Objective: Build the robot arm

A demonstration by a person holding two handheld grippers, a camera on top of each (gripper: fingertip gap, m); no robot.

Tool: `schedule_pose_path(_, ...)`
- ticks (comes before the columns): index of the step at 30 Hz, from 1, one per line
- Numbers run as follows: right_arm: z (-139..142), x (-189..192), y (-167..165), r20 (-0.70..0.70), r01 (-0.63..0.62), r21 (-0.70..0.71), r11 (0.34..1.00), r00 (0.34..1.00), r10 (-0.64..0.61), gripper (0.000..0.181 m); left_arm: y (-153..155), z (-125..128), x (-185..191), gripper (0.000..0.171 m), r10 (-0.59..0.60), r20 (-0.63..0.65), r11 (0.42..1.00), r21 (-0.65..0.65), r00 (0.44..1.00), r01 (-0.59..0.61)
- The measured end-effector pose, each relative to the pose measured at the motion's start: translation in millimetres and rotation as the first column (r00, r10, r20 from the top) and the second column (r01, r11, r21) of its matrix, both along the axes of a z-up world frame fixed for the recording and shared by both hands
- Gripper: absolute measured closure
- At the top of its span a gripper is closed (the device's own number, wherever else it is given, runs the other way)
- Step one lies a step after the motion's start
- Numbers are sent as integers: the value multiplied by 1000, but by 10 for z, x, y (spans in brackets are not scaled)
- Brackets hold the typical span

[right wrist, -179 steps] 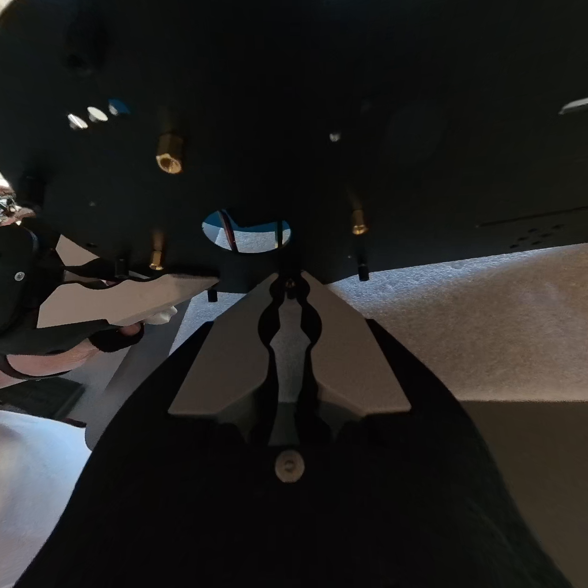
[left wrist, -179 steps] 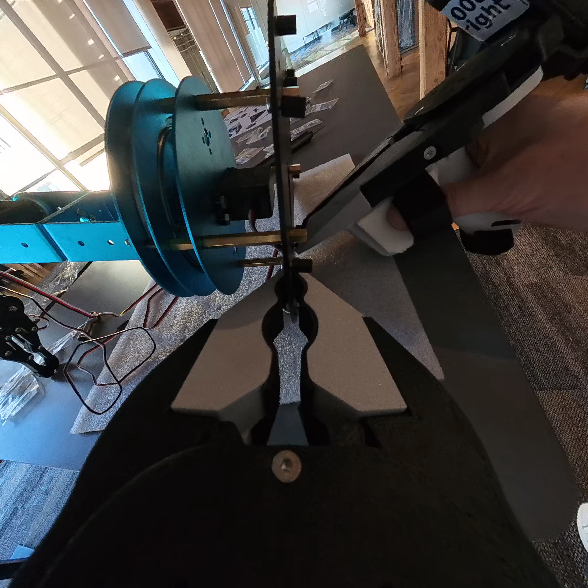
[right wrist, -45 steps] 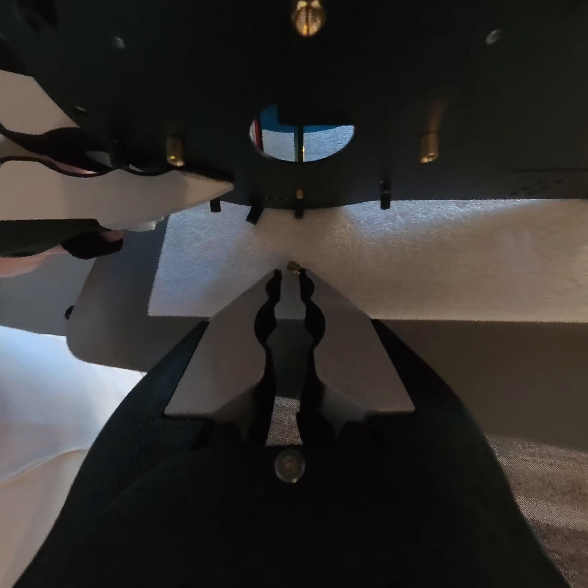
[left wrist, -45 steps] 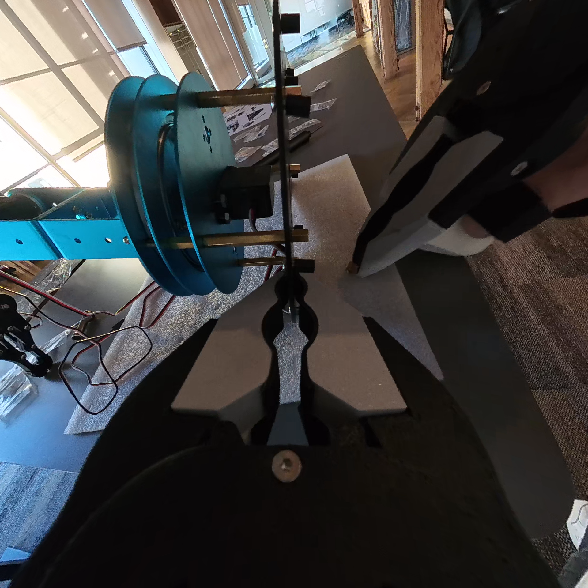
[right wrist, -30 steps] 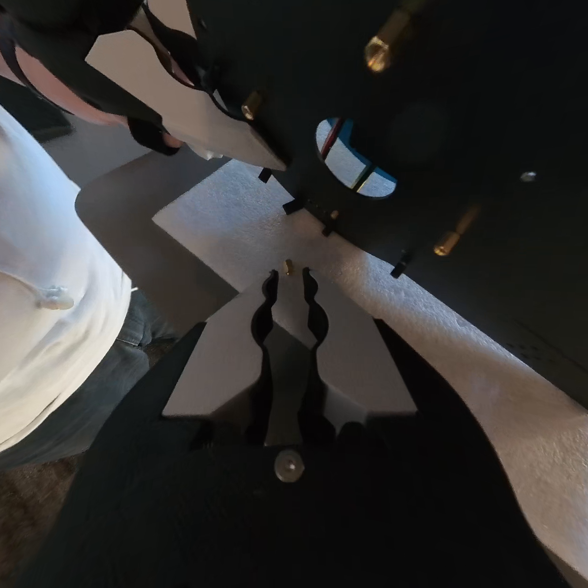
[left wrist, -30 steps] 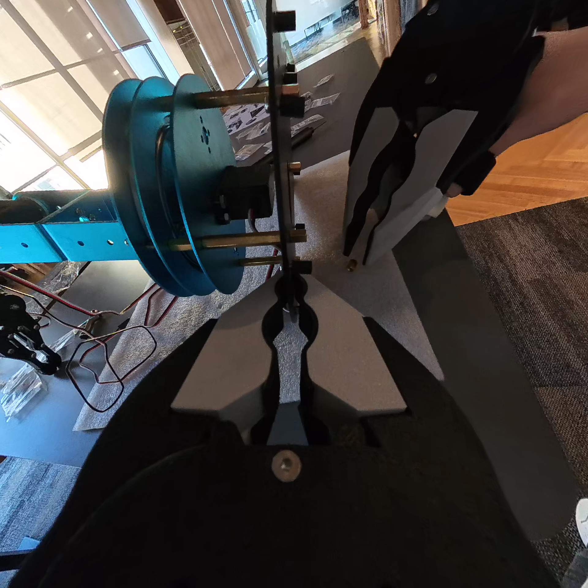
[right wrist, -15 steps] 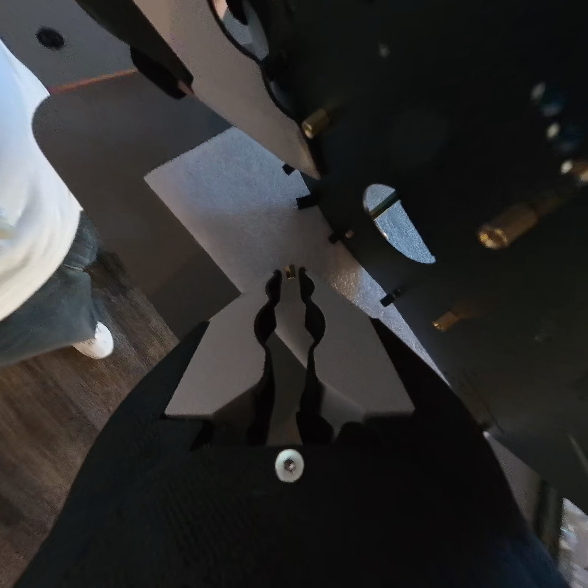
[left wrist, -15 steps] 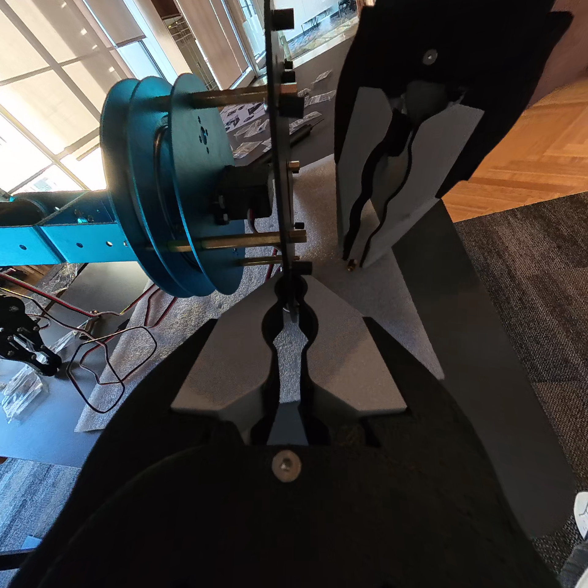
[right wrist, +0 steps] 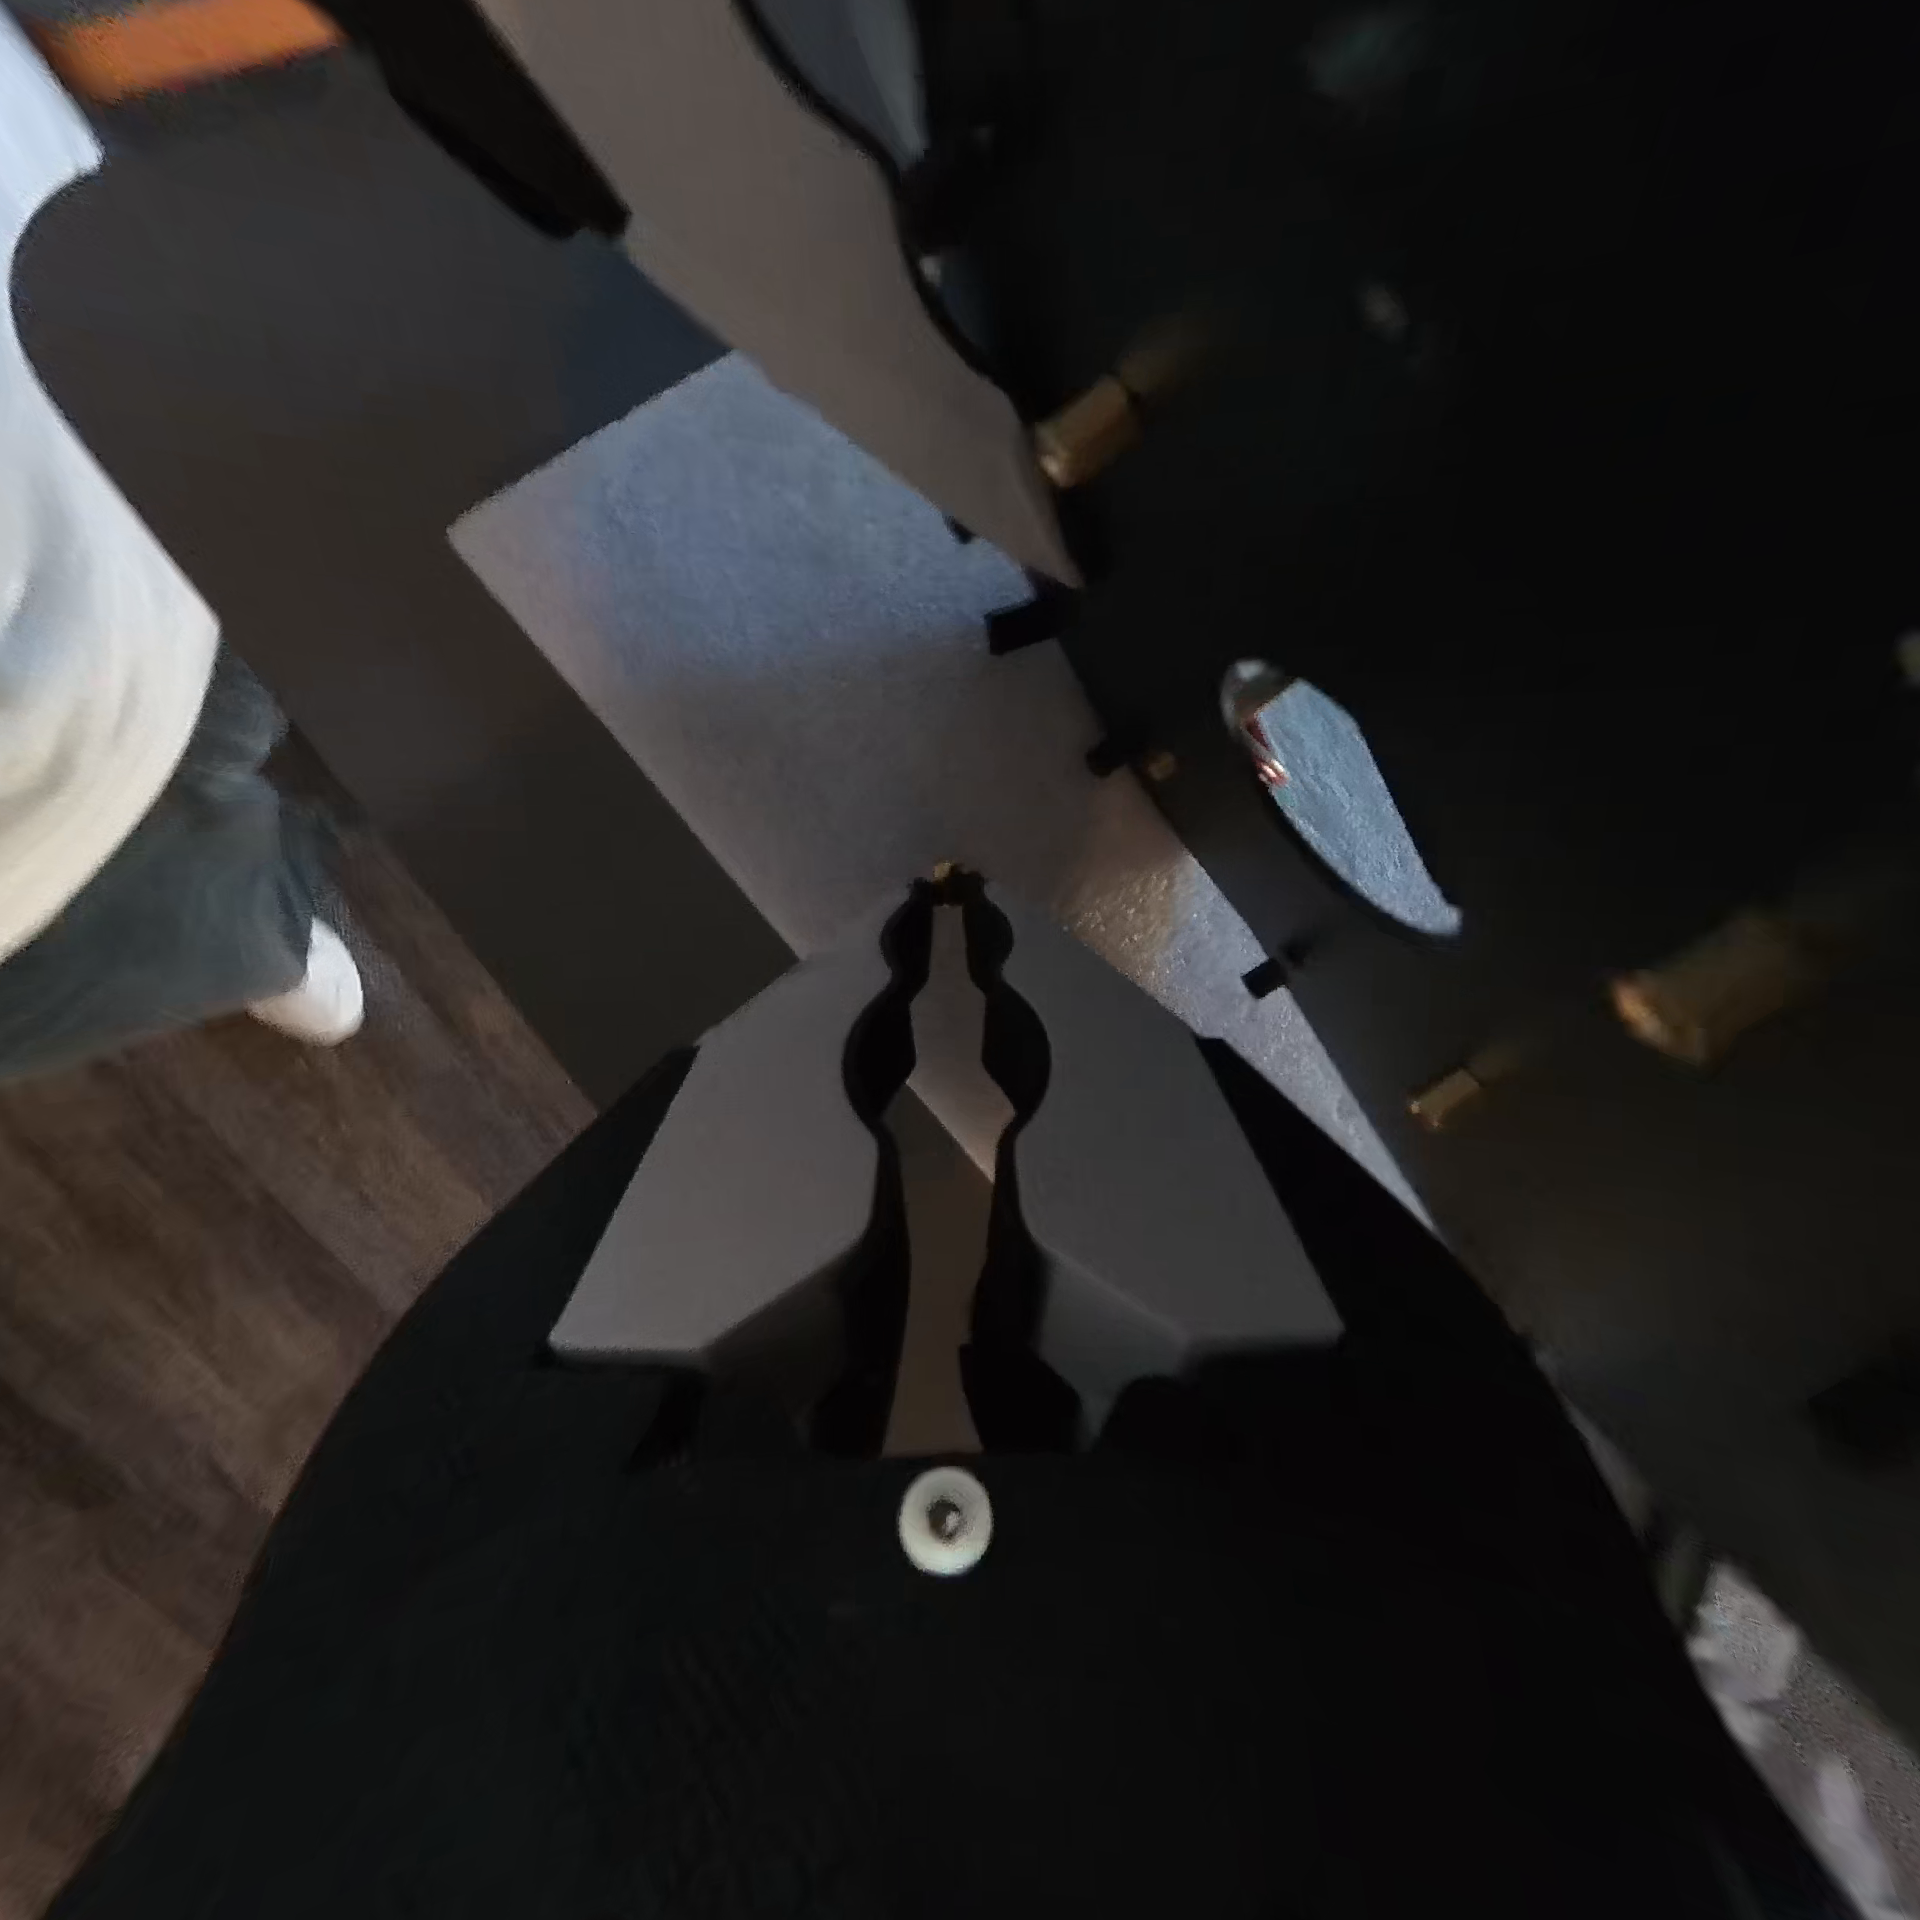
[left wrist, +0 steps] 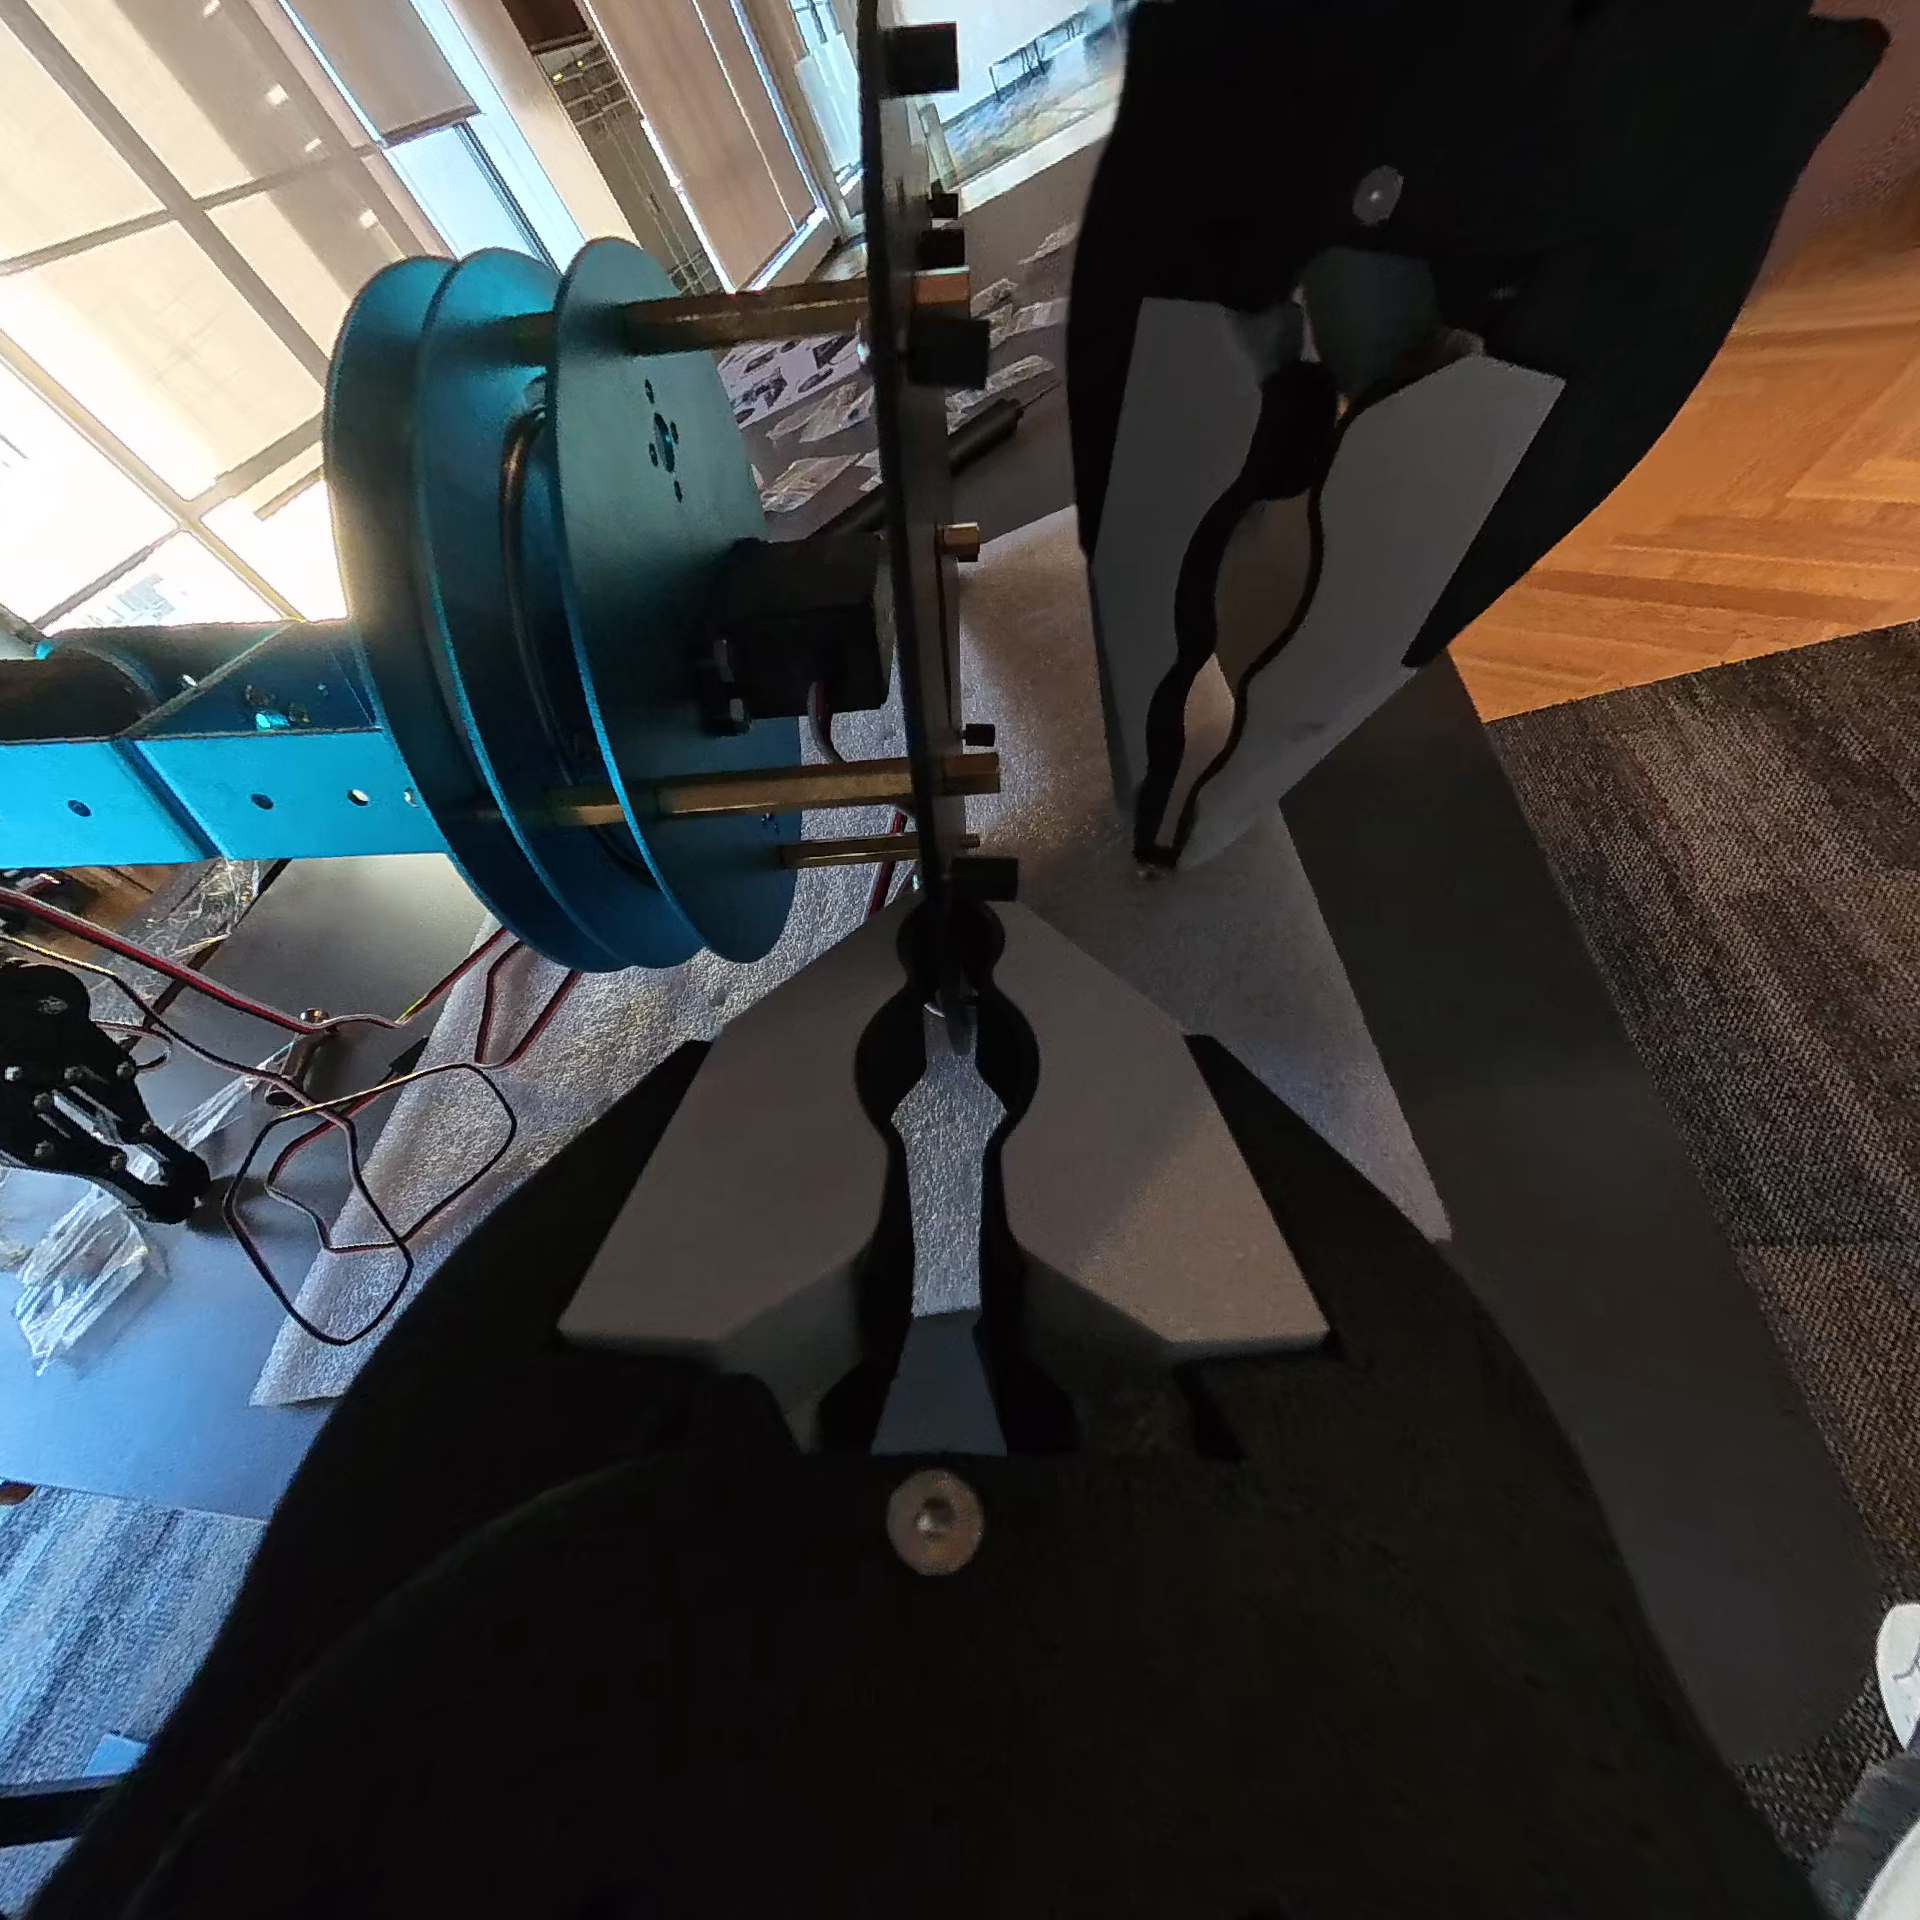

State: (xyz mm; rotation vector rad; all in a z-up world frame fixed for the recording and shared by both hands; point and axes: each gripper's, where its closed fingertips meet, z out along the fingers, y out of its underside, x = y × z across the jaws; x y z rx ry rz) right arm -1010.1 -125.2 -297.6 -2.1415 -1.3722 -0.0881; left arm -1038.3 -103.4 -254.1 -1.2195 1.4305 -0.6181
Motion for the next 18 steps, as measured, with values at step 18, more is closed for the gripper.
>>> schedule_pose_path(18,148,0,351,-720,662,-211,719,392,-572,177,-1,0,3,171,-2,16,1000,-14,1000,3)
